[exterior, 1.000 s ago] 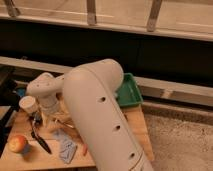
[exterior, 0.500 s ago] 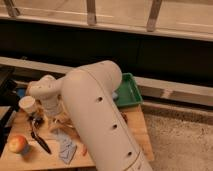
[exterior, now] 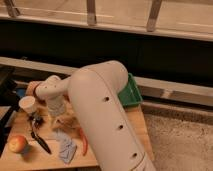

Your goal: Place fork in red bowl

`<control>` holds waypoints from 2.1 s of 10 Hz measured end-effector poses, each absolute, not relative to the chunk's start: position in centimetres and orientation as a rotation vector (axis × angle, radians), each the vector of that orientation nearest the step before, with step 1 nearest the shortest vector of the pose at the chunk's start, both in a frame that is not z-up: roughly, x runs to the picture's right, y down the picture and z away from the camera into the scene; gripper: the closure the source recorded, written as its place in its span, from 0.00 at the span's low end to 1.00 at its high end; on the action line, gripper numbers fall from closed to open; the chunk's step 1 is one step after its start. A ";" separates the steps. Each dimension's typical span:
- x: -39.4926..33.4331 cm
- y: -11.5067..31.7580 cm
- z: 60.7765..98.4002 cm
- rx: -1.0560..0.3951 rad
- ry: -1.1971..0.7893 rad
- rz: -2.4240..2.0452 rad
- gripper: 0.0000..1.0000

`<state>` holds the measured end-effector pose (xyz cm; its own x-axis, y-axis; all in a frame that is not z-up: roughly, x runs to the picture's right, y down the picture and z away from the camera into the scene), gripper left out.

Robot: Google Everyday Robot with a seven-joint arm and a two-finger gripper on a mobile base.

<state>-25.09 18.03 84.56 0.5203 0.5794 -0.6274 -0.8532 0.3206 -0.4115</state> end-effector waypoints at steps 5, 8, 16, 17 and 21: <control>-25.1 18.8 85.3 -0.797 0.399 1.001 0.53; -25.1 18.9 85.2 -0.794 0.401 0.998 0.81; -25.6 15.6 83.0 -0.732 0.318 1.011 1.00; -25.6 13.2 81.5 -0.703 0.274 1.031 1.00; -23.4 3.4 79.4 -0.579 0.117 1.138 1.00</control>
